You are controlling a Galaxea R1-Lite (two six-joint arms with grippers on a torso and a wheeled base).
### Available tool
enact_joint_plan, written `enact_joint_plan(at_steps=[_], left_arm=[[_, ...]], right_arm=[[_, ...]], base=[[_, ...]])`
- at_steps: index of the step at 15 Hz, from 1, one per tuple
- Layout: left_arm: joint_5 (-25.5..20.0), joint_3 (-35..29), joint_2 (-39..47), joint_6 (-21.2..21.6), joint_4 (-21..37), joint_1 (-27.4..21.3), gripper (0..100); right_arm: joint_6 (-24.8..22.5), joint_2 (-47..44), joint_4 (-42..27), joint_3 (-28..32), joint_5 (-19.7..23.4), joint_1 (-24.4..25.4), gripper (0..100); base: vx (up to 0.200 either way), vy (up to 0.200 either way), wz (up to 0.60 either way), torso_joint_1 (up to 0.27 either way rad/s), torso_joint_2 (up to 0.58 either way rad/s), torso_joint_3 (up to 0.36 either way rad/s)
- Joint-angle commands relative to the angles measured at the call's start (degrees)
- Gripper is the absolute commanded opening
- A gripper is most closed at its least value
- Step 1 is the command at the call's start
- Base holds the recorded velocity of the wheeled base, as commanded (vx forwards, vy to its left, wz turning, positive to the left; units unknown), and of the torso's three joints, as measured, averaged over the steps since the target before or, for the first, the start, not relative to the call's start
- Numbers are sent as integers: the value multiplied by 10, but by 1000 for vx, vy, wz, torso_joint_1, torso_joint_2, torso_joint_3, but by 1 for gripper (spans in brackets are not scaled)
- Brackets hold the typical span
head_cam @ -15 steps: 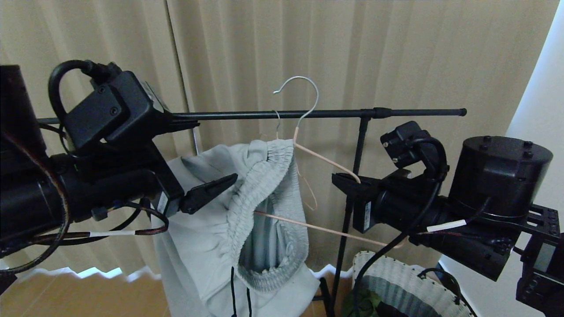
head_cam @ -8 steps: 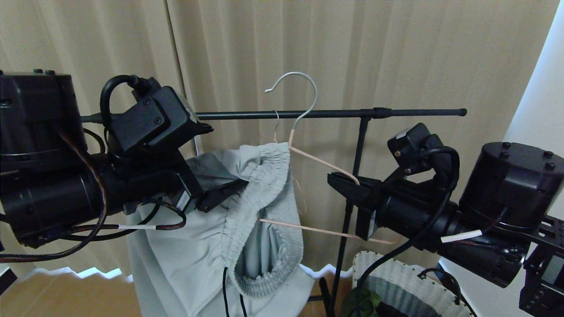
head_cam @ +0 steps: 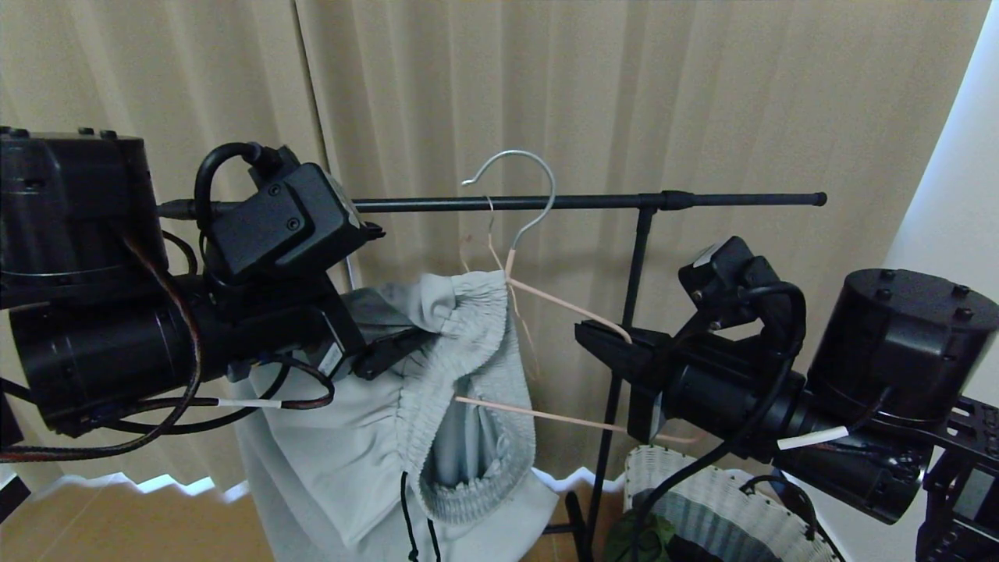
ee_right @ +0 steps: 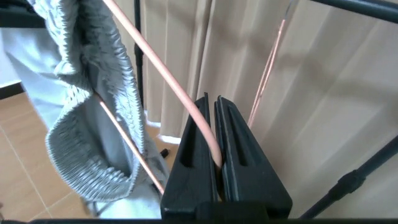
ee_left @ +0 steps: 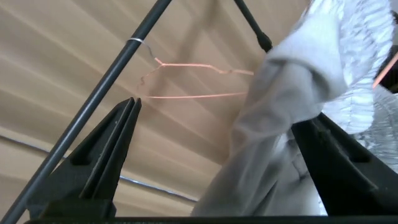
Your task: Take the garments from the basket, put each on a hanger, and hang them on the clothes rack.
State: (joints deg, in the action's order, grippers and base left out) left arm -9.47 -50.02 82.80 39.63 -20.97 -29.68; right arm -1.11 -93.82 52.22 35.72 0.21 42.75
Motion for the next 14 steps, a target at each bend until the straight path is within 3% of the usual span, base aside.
enact_joint_plan(at_steps=[1, 12, 13, 14], left_arm=[[0, 3, -1, 0, 0, 0, 0], [2, 22, -11, -4, -1, 4, 0], [5, 23, -12, -3, -1, 4, 0], [6, 24, -13, -3, -1, 5, 0]], right_arm=[[0, -2, 1, -1, 1, 5, 0], [-1, -1, -1, -3, 1, 5, 0], [-1, -2, -1, -3, 0, 5, 100], [-2, -2, -1, -3, -2, 4, 100]], base=[[0, 0, 0, 0, 0, 0], [0, 0, 0, 0, 0, 0], [0, 0, 0, 0, 0, 0], [0, 0, 0, 0, 0, 0]])
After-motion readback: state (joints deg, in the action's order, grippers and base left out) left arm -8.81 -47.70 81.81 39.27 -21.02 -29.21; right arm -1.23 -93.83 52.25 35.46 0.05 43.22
